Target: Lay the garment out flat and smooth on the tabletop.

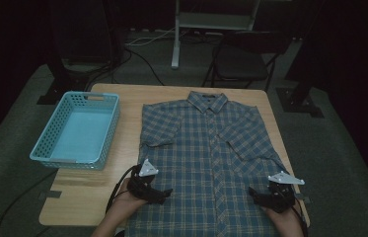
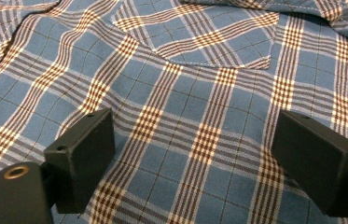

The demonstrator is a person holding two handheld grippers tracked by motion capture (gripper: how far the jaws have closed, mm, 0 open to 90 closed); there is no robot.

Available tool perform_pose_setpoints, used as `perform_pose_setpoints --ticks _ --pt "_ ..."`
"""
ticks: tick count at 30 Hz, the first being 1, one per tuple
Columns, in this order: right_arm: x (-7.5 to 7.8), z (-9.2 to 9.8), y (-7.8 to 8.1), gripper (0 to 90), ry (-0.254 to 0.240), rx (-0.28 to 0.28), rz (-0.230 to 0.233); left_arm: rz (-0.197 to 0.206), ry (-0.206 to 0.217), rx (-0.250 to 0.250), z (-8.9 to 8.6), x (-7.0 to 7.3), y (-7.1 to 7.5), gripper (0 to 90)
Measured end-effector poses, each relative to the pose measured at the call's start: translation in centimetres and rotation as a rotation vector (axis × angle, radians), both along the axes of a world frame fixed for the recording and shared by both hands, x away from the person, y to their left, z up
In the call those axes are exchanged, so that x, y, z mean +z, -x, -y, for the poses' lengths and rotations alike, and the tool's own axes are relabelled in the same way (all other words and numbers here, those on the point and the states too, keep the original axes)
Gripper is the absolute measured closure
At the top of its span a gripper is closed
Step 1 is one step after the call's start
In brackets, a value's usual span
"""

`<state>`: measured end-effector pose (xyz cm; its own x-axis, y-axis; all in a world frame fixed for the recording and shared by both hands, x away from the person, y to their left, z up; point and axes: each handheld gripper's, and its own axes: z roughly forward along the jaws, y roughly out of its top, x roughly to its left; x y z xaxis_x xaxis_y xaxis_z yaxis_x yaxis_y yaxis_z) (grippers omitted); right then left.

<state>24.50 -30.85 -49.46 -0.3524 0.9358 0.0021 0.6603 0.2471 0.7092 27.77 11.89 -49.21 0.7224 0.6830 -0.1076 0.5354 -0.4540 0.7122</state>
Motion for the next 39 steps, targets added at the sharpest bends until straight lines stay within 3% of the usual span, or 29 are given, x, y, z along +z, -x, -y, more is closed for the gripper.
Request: perform_pose_setpoints --ticks 4,5,11,21,30,32,35,38,39 --pt "0.0 0.1 1.2 12.7 -0.001 -0.007 0.001 0.004 -0.011 -0.021 0.2 0.0 0.9 0.4" --pt "-0.1 0.2 2.1 12.7 -0.002 -0.01 0.001 0.005 -0.014 -0.025 0.2 0.0 1.3 0.4" --pt "-0.1 0.3 3.4 12.8 -0.001 -0.015 -0.002 0.004 -0.009 -0.054 0.2 -0.1 3.1 0.4" --pt "-0.1 0.0 5.2 12.8 0.0 -0.013 -0.004 0.015 0.016 -0.048 -0.3 -0.3 4.5 0.4" --pt "0.0 -0.2 6.1 12.8 0.007 -0.01 -0.022 0.104 -0.077 -0.069 0.3 -0.8 6.3 0.4" --pt "0.1 -0.1 6.0 12.8 0.01 -0.004 -0.032 0.111 -0.073 -0.07 0.2 -0.9 6.4 0.4" --pt "0.9 -0.2 5.3 15.0 0.027 0.03 -0.076 0.086 -0.035 -0.058 -0.1 -0.7 6.3 0.4" --pt "1.6 -0.6 4.7 17.3 0.034 0.051 -0.071 0.09 0.011 -0.018 -0.9 -0.8 6.1 0.4" --pt "2.7 -1.1 3.8 17.4 0.049 0.078 -0.048 0.075 0.03 0.0 -1.3 -0.9 5.9 0.5"
